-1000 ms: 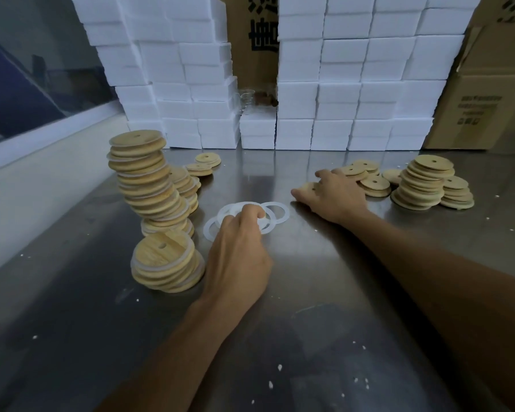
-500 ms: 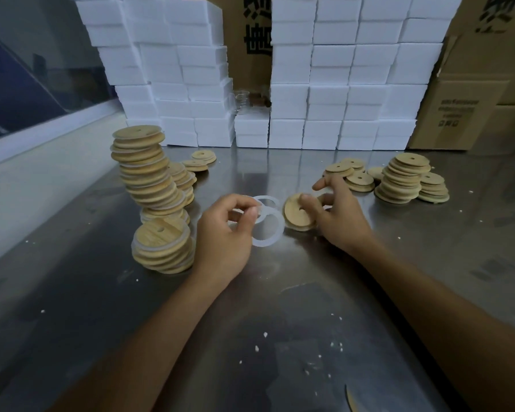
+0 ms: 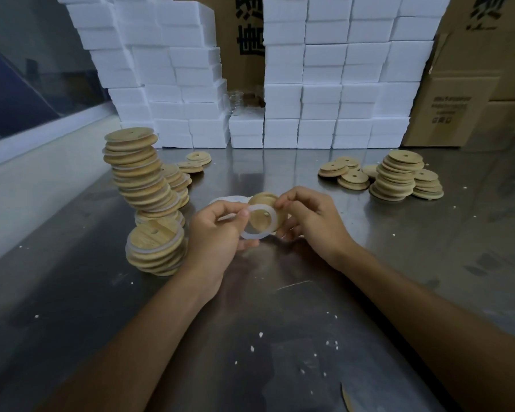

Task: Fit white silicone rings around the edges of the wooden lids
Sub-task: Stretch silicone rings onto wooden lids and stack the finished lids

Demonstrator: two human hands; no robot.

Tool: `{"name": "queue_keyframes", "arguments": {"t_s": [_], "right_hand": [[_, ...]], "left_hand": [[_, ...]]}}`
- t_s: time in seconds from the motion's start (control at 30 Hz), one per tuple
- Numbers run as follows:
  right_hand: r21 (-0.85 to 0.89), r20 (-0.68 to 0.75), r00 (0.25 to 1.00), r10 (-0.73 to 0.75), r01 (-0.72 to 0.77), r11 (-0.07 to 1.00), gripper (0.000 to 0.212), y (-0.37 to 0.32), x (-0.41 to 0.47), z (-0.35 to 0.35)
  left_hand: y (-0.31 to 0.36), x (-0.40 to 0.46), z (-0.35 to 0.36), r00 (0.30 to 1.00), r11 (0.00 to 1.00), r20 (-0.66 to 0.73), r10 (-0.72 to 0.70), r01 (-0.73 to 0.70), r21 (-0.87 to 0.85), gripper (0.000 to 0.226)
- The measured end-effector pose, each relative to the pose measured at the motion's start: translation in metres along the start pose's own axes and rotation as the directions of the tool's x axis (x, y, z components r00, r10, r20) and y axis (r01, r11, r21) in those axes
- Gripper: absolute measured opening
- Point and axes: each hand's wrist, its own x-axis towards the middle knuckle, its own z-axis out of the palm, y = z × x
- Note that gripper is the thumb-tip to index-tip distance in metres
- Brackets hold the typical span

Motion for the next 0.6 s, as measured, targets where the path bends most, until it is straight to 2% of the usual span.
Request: {"name": "queue_keyframes", "arguments": {"t_s": [0.13, 0.27, 0.43, 0.6], "right_hand": [[-0.054, 0.068, 0.996, -0.051, 0.055, 0.997, 0.015, 0.001, -0.001, 0.002], [-0.117, 0.105, 0.986, -0.133, 0.145, 0.982, 0.016, 0.004, -0.003, 0.006], [-0.199, 0.109, 0.976, -0.187, 0.205, 0.958, 0.014, 0.007, -0.004, 0.007], [-0.201, 0.097, 0.977, -0.188, 0.204, 0.958, 0.014, 0.008, -0.003, 0.007]], "left_hand": [[-0.005, 0.000, 0.001, 0.998, 0.996, 0.015, 0.056, -0.057, 0.065, 0.008], [-0.010, -0.001, 0.003, 0.995, 0.996, 0.033, 0.090, -0.089, -0.020, 0.010], [-0.013, 0.001, 0.001, 0.987, 0.987, 0.008, 0.160, -0.160, -0.018, 0.024], [-0.015, 0.001, 0.000, 0.941, 0.933, 0.033, 0.336, -0.337, 0.129, 0.026]]}}
